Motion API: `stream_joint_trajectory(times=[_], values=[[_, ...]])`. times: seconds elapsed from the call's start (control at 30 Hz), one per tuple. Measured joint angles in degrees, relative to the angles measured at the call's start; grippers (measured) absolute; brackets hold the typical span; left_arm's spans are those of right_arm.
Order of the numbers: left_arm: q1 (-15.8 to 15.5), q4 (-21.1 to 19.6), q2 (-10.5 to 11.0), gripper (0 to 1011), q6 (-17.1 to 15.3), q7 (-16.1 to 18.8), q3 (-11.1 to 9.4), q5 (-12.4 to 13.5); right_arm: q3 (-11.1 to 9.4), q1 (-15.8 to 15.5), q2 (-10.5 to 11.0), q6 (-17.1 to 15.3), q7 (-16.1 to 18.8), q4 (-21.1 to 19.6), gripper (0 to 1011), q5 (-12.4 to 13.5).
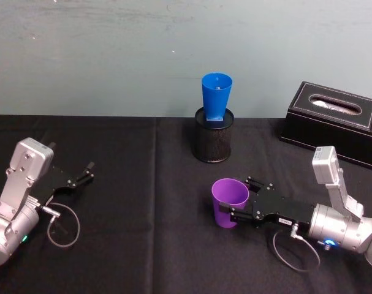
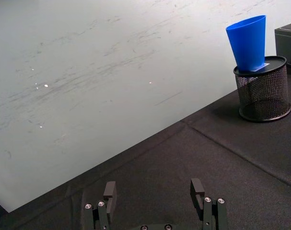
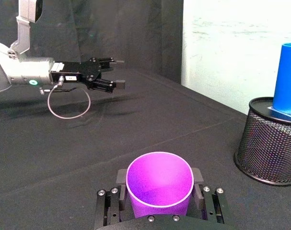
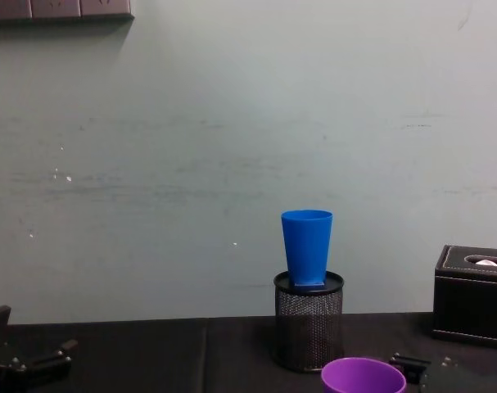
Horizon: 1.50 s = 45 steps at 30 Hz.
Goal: Pick up one cup with a gripper and tap it against the other cup.
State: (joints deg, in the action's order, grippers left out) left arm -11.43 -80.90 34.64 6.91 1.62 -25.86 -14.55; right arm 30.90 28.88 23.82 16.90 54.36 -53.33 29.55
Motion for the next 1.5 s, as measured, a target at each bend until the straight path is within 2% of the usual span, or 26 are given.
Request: stream_joint_trajectory(times=[0.4, 0.47, 0.53, 0.57, 0.73, 0.97, 1.3, 1.5], values=[[0.0, 0.0, 0.0, 1011, 0.0, 0.0, 0.0, 0.0, 0.0, 0.0, 0.04, -0.01, 0.0, -0.04, 747, 0.0], [0.0, 0.0, 0.0, 1011, 0.0, 0.0, 0.0, 0.0, -0.07, -0.31, 0.37, -0.33, -0.59, -1.04, 739, -0.2], [0.0, 0.0, 0.0, 1011, 0.0, 0.0, 0.0, 0.0, -0.47, -1.05, 1.43, -1.81, -2.88, -4.12, 734, -0.86], [0.0, 0.0, 0.0, 1011, 0.0, 0.0, 0.0, 0.0, -0.47, -1.05, 1.43, -1.81, -2.88, -4.12, 729, -0.86], [0.0, 0.0, 0.0, 1011, 0.0, 0.0, 0.0, 0.0, -1.12, -1.58, 3.08, -5.56, -5.6, -9.45, 726, -1.23], [0.0, 0.0, 0.0, 1011, 0.0, 0.0, 0.0, 0.0, -2.59, -1.16, 4.51, -10.52, -8.36, -15.88, 724, 0.38], [0.0, 0.0, 0.0, 1011, 0.0, 0.0, 0.0, 0.0, -3.75, 0.01, 5.32, -14.87, -11.53, -20.3, 726, 2.66], [0.0, 0.0, 0.0, 1011, 0.0, 0.0, 0.0, 0.0, -3.72, 0.01, 5.8, -15.66, -12.52, -21.56, 726, 3.03]])
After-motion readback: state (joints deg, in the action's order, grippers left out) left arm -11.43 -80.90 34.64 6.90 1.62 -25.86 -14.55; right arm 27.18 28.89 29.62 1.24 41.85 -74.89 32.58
